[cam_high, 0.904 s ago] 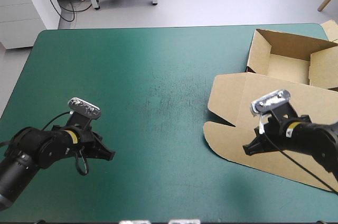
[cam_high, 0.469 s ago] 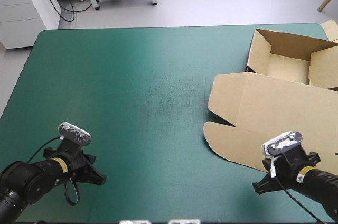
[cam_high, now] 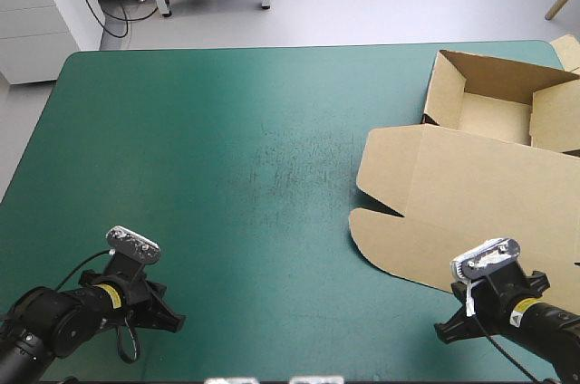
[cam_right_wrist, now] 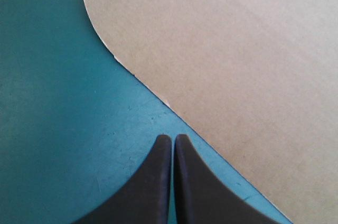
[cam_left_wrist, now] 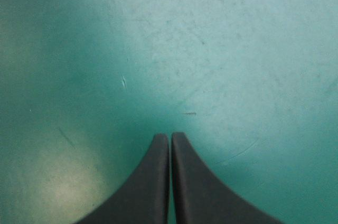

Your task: Fold the box

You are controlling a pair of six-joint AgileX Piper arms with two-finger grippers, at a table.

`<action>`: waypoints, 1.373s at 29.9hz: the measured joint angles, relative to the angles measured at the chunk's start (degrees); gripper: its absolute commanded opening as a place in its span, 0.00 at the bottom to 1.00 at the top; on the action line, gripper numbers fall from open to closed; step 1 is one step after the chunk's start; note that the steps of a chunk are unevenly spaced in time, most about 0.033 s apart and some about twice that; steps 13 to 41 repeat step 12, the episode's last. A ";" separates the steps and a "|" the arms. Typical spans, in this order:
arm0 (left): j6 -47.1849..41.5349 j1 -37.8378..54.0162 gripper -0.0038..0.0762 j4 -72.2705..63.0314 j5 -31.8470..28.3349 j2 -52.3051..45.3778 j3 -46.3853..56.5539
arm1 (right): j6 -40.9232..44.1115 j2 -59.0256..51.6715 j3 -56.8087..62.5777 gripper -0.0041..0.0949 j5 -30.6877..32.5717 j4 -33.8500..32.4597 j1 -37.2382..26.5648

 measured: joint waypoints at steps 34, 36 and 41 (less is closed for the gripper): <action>0.00 0.00 0.04 0.00 0.00 0.00 0.09 | 0.00 0.00 1.45 0.04 -0.59 0.00 0.00; 0.00 0.00 0.04 0.00 0.00 0.00 0.09 | 0.00 0.00 1.45 0.04 -0.59 0.00 0.00; 0.00 0.00 0.04 0.00 0.00 0.00 0.09 | 0.00 0.00 1.45 0.04 -0.59 0.00 0.00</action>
